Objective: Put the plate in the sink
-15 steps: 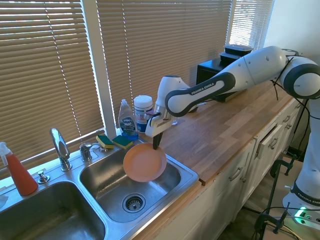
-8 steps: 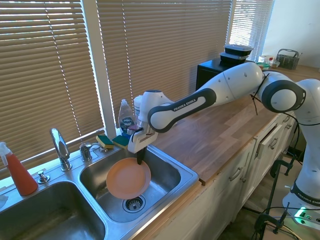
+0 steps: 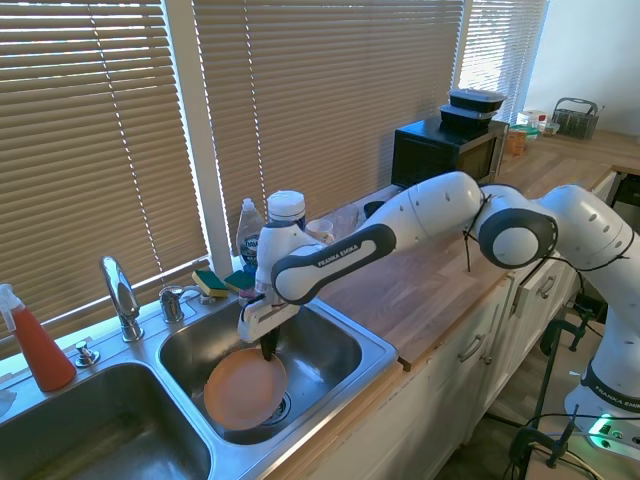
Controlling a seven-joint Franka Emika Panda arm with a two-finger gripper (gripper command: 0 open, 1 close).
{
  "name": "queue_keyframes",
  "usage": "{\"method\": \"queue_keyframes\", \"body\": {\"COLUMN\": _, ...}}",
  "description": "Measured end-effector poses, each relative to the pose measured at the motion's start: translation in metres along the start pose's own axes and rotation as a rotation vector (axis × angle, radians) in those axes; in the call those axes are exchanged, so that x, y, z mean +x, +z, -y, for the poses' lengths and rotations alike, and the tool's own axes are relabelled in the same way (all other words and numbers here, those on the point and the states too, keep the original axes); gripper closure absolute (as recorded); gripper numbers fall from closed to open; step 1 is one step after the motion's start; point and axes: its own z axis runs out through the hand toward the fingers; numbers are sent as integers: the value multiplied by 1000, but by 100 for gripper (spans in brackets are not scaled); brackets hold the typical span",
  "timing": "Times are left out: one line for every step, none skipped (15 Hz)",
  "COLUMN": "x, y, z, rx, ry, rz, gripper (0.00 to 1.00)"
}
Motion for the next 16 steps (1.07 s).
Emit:
{"method": "queue_keyframes", "body": {"x": 2, "y": 5, "z": 1, "rx": -3, "ry": 2, "rz": 4, "gripper": 0}}
{"method": "queue_keyframes", "body": {"x": 4, "y": 9, "z": 2, "rx": -4, "ry": 3, "rz": 6, "gripper": 0}}
{"method": "queue_keyframes", "body": {"x": 6, "y": 10, "z": 4, "rx": -7, "ry": 3, "rz": 9, "gripper": 0}}
{"method": "queue_keyframes", "body": {"x": 7, "y": 10, "z": 6, "rx": -6, "ry": 2, "rz": 10, "gripper": 0}}
{"method": "queue_keyframes", "body": {"x": 7, "y": 9, "z": 7, "rx": -6, "ry": 1, "rz": 11, "gripper": 0}}
{"method": "queue_keyframes", "body": {"x": 7, "y": 8, "z": 9, "rx": -6, "ry": -1, "rz": 13, "gripper": 0}}
{"method": "queue_keyframes", "body": {"x": 6, "y": 6, "z": 10, "rx": -6, "ry": -3, "rz": 14, "gripper": 0}}
{"method": "queue_keyframes", "body": {"x": 6, "y": 3, "z": 12, "rx": -6, "ry": -4, "rz": 15, "gripper": 0}}
{"method": "queue_keyframes", "body": {"x": 6, "y": -1, "z": 14, "rx": -3, "ry": -6, "rz": 14, "gripper": 0}}
{"method": "queue_keyframes", "body": {"x": 6, "y": -5, "z": 16, "rx": 0, "ry": -8, "rz": 13, "gripper": 0}}
{"method": "queue_keyframes", "body": {"x": 6, "y": -9, "z": 18, "rx": 3, "ry": -10, "rz": 13, "gripper": 0}}
{"method": "queue_keyframes", "body": {"x": 5, "y": -16, "z": 21, "rx": 7, "ry": -13, "rz": 13, "gripper": 0}}
{"method": "queue_keyframes", "body": {"x": 2, "y": -26, "z": 24, "rx": 11, "ry": -19, "rz": 13, "gripper": 0}}
{"method": "queue_keyframes", "body": {"x": -2, "y": -39, "z": 28, "rx": 19, "ry": -25, "rz": 10, "gripper": 0}}
{"method": "queue_keyframes", "body": {"x": -7, "y": -55, "z": 31, "rx": 25, "ry": -33, "rz": 8, "gripper": 0}}
{"method": "queue_keyframes", "body": {"x": -12, "y": -73, "z": 34, "rx": 26, "ry": -41, "rz": 11, "gripper": 0}}
